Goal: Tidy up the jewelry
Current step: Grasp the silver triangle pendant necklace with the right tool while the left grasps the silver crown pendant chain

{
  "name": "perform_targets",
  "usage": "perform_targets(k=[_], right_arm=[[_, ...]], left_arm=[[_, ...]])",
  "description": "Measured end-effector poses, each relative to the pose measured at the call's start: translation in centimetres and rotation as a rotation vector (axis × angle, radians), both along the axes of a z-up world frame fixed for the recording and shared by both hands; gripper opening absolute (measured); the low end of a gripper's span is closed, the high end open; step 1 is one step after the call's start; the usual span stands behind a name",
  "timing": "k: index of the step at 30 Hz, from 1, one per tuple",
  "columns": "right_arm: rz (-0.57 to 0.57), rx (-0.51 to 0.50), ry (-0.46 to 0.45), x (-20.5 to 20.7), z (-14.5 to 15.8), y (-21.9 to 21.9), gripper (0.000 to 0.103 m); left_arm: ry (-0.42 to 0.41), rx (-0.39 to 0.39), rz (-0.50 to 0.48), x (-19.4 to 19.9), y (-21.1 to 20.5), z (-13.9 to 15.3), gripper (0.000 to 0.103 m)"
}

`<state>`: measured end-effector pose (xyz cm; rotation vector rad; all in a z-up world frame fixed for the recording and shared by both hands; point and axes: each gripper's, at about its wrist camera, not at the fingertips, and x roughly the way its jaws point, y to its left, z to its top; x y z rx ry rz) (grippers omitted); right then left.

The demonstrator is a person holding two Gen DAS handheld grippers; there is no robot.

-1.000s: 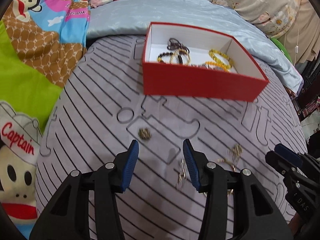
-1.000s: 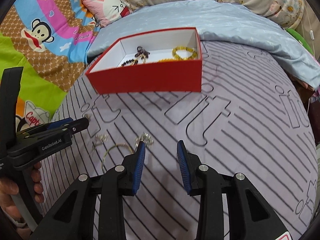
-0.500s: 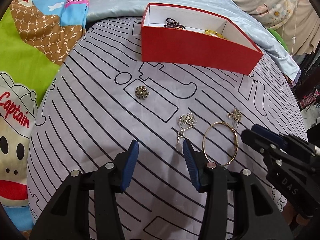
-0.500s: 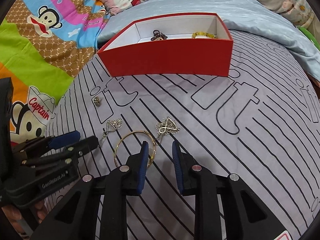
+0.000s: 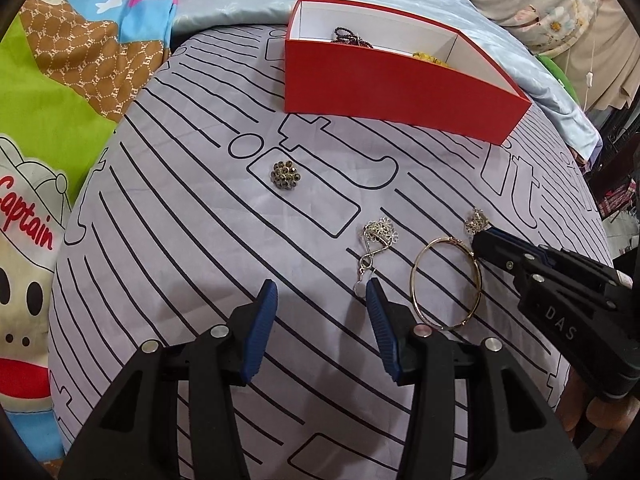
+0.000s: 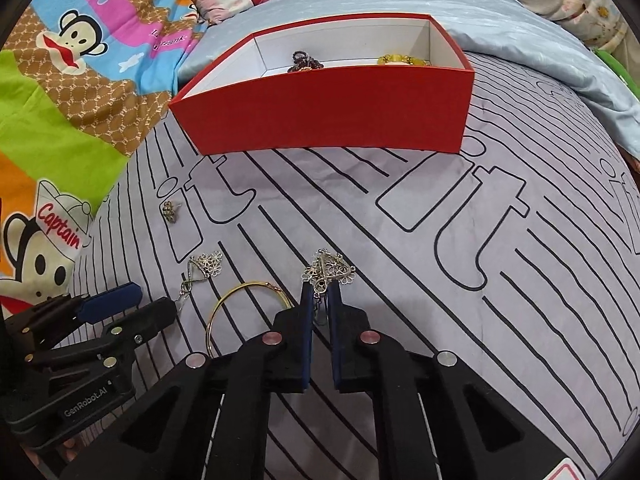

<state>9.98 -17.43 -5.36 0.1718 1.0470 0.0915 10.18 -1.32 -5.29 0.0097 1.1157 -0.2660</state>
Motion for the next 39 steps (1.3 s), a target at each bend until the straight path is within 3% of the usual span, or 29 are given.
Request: perform_targets(k=[16,19,23,29,39], right_arm=[[-0.041,0.035,-0.026,-1.5,1.5,-1.9,0.006],[-0.044,0.038,-0.030,-1.6,1.6,-2.0,0.006],[-0.047,0.041,-0.032,-1.6,1.7,-2.2,0.006],[-0.047,0.041,-0.039,-1.7,2.0,-2.2,0.006],[-0.046,0.042,-0.068,-2.1,3.2,-2.4,0.006]], left_arm=[[-0.001,-0.048,-0.013,1.8,-1.9,0.0,0.043],[-0.006,-0.050,-0.020,2.2,-2.4,-0.1,0.037],[-0.004,-0.057,-0.038,2.3,-2.9,-0.1,0.020],[-0.002,-0.064,-0.056,2.2,-3.2,-0.2,0.008],[-0.015,-0.083,-0.048,1.9,-2.5,0.7,0.001]])
